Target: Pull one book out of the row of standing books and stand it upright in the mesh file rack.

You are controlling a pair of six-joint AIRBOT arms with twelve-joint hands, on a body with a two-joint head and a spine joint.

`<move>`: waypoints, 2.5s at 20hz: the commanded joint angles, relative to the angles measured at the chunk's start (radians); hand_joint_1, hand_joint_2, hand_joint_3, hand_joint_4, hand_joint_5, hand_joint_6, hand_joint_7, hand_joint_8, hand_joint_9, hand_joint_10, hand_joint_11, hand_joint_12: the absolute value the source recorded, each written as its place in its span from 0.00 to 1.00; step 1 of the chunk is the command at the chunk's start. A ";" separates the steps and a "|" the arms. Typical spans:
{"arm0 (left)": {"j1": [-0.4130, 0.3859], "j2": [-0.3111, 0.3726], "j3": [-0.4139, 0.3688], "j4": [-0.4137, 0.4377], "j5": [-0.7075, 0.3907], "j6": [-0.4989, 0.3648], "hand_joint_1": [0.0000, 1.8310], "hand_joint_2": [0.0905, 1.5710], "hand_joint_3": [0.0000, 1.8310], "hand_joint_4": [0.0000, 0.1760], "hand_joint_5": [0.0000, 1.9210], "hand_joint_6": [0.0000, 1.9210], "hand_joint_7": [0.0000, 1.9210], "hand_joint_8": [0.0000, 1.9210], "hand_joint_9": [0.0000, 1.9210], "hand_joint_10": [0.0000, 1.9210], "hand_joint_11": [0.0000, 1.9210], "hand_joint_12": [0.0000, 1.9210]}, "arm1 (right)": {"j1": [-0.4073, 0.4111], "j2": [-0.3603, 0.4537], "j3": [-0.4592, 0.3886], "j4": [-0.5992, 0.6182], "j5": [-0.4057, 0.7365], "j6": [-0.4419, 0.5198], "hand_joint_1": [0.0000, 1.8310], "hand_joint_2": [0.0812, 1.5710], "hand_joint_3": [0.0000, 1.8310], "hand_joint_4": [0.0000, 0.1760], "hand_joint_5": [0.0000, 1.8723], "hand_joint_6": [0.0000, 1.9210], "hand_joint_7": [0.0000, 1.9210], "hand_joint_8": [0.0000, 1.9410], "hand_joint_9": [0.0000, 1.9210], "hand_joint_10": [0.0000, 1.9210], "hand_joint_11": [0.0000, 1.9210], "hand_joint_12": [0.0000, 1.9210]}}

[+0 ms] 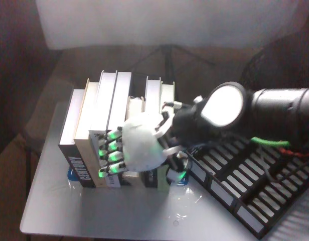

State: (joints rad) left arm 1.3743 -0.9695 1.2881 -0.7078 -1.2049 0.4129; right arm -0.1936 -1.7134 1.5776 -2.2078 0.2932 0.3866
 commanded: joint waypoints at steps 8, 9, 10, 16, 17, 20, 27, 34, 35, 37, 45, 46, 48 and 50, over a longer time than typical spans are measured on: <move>-0.001 0.001 0.009 -0.025 -0.125 -0.012 0.38 0.87 0.00 0.19 0.07 0.00 0.01 0.00 0.00 0.00 0.00 0.00 | -0.049 -0.042 0.060 -0.083 -0.040 0.053 0.76 0.65 0.00 0.00 0.58 0.42 0.58 0.34 0.51 0.61 0.40 0.91; -0.001 0.001 0.009 -0.025 -0.125 -0.012 0.39 0.87 0.00 0.18 0.07 0.00 0.01 0.00 0.00 0.00 0.00 0.00 | -0.049 -0.042 0.061 -0.084 -0.040 0.055 0.76 0.66 0.01 0.00 0.57 0.43 0.57 0.39 0.50 0.64 0.42 0.94; -0.001 0.001 0.009 -0.025 -0.126 -0.012 0.39 0.87 0.00 0.20 0.08 0.00 0.01 0.00 0.00 0.00 0.00 0.00 | -0.049 -0.042 0.062 -0.089 -0.040 0.055 0.75 0.69 0.01 0.00 0.52 0.55 0.52 0.44 0.45 0.68 0.31 0.96; -0.001 0.000 0.009 -0.025 -0.129 -0.012 0.37 0.87 0.00 0.24 0.07 0.00 0.01 0.00 0.00 0.00 0.00 0.00 | -0.049 -0.042 0.070 -0.097 -0.033 0.065 0.75 0.70 0.00 0.00 0.52 0.49 0.54 0.50 0.43 0.72 0.31 0.99; -0.001 0.000 0.009 -0.025 -0.129 -0.012 0.38 0.87 0.00 0.24 0.07 0.00 0.01 0.00 0.00 0.00 0.00 0.00 | -0.049 -0.042 0.070 -0.097 -0.033 0.065 0.75 0.70 0.00 0.00 0.52 0.54 0.54 0.45 0.42 0.70 0.27 0.95; -0.001 0.000 0.008 -0.025 -0.130 -0.012 0.37 0.88 0.00 0.28 0.07 0.00 0.01 0.00 0.00 0.00 0.00 0.00 | -0.049 -0.042 0.069 -0.098 -0.033 0.066 0.75 0.69 0.00 0.00 0.54 0.53 0.55 0.41 0.43 0.68 0.26 0.94; -0.001 -0.001 0.009 -0.025 -0.130 -0.011 0.39 0.87 0.00 0.23 0.07 0.00 0.01 0.00 0.00 0.00 0.00 0.00 | -0.049 -0.042 0.069 -0.098 -0.025 0.075 0.75 0.70 0.00 0.00 0.51 0.55 0.54 0.47 0.42 0.69 0.25 0.95; -0.001 -0.002 0.009 -0.025 -0.129 -0.011 0.38 0.87 0.00 0.24 0.07 0.00 0.01 0.00 0.00 0.00 0.00 0.00 | -0.044 -0.042 0.068 -0.095 -0.017 0.081 0.75 0.69 0.00 0.00 0.52 0.54 0.55 0.42 0.43 0.69 0.27 0.93; -0.001 -0.002 0.010 -0.025 -0.129 -0.011 0.37 0.87 0.00 0.23 0.07 0.00 0.02 0.00 0.00 0.00 0.00 0.00 | -0.042 -0.041 0.067 -0.093 -0.016 0.081 0.75 0.69 0.00 0.00 0.52 0.54 0.56 0.41 0.43 0.68 0.27 0.93; -0.002 -0.002 0.009 -0.024 -0.130 -0.012 0.37 0.87 0.00 0.23 0.07 0.00 0.01 0.00 0.00 0.00 0.00 0.00 | -0.040 -0.037 0.061 -0.084 -0.011 0.081 0.75 0.69 0.00 0.00 0.52 0.54 0.56 0.42 0.43 0.69 0.29 0.93; -0.004 0.000 0.002 -0.023 -0.134 -0.012 0.38 0.87 0.00 0.23 0.07 0.00 0.01 0.00 0.00 0.00 0.00 0.00 | 0.027 0.055 -0.017 0.014 0.020 0.076 0.75 0.70 0.00 0.00 0.50 0.51 0.52 0.50 0.45 0.70 0.33 0.92; -0.007 0.001 0.002 -0.022 -0.134 -0.012 0.39 0.86 0.00 0.17 0.08 0.00 0.02 0.00 0.00 0.00 0.00 0.00 | 0.034 0.069 -0.026 0.034 0.026 0.073 0.75 0.70 0.00 0.00 0.50 0.51 0.52 0.51 0.45 0.70 0.33 0.90; -0.013 0.002 0.001 -0.019 -0.135 -0.011 0.38 0.86 0.00 0.18 0.07 0.00 0.01 0.00 0.00 0.00 0.00 0.00 | 0.045 0.093 -0.040 0.070 0.034 0.067 0.75 0.70 0.00 0.00 0.48 0.54 0.52 0.49 0.47 0.68 0.37 0.86; -0.022 0.002 0.002 -0.014 -0.133 -0.010 0.37 0.87 0.00 0.26 0.07 0.00 0.02 0.00 0.00 0.00 0.00 0.00 | 0.058 0.119 -0.053 0.123 0.047 0.050 0.75 0.70 0.00 0.00 0.47 0.55 0.49 0.51 0.49 0.68 0.42 0.83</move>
State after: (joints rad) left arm 1.3579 -0.9722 1.2850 -0.6956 -1.2209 0.4053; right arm -0.1390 -1.6154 1.5181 -2.0933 0.3717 0.4294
